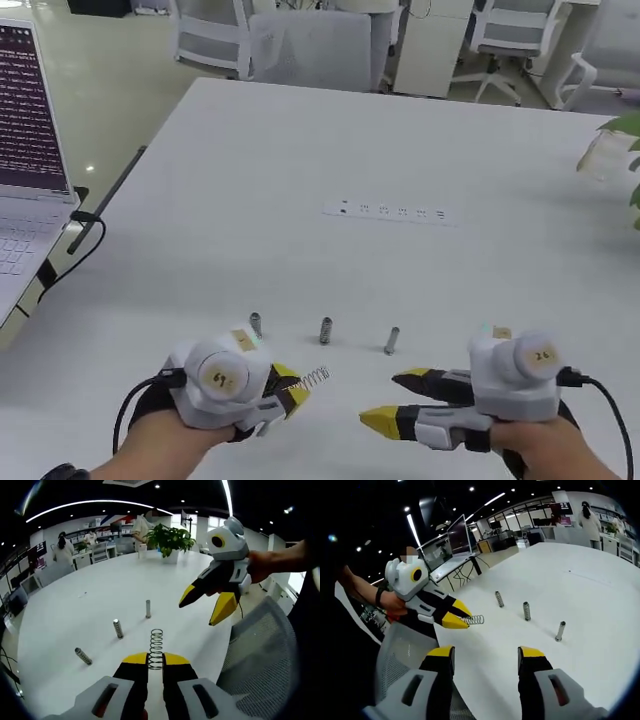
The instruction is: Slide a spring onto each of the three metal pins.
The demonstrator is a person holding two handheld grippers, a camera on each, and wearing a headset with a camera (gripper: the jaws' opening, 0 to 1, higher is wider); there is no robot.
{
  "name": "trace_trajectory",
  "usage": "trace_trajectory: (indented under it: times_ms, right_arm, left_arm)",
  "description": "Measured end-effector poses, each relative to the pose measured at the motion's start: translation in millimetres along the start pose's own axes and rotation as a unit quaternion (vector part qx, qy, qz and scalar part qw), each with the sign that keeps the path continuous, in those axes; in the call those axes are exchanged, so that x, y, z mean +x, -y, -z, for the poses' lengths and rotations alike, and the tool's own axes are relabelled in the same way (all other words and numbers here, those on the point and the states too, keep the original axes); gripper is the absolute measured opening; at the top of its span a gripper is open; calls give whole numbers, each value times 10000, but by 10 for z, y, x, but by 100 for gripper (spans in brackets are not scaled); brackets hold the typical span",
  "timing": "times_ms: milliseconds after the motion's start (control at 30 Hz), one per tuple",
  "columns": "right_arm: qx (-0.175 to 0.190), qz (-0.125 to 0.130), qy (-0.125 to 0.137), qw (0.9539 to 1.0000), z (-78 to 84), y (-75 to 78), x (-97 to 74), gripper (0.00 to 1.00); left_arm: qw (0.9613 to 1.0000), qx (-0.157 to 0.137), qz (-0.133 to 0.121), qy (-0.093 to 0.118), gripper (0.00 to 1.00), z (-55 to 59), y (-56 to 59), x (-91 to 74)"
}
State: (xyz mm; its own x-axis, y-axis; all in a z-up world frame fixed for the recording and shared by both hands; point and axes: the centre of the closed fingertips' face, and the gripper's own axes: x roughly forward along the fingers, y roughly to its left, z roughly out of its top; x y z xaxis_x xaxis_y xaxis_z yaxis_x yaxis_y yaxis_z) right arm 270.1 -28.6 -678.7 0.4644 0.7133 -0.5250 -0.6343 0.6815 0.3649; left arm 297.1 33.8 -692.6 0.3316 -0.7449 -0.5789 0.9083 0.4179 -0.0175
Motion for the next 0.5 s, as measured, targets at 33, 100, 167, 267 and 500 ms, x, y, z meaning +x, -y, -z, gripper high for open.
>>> trace_trajectory:
  times_ms: [33,100,167,267,500]
  right_arm:
    - [-17,-14,7,10000,-17,-4,11,47]
    - [-44,-64,24,10000,-59,-18,39,46]
    - [-85,-109,30,9999,-92,-28,65,45]
    - [-128,-184,53,9997,-129,-49,94,42]
    - [-136,-362,98,9992,-192,-101,139,35]
  left_arm:
    - [10000,31,13,19,2,-21,17,-2]
    - [9999,111,43,38,2,-55,49,-5]
    - [9998,171,69,63,2,-91,79,-9]
    - [9996,235,106,92,2,-132,110,-5]
    - [9989,400,192,154,2,-216,188,10]
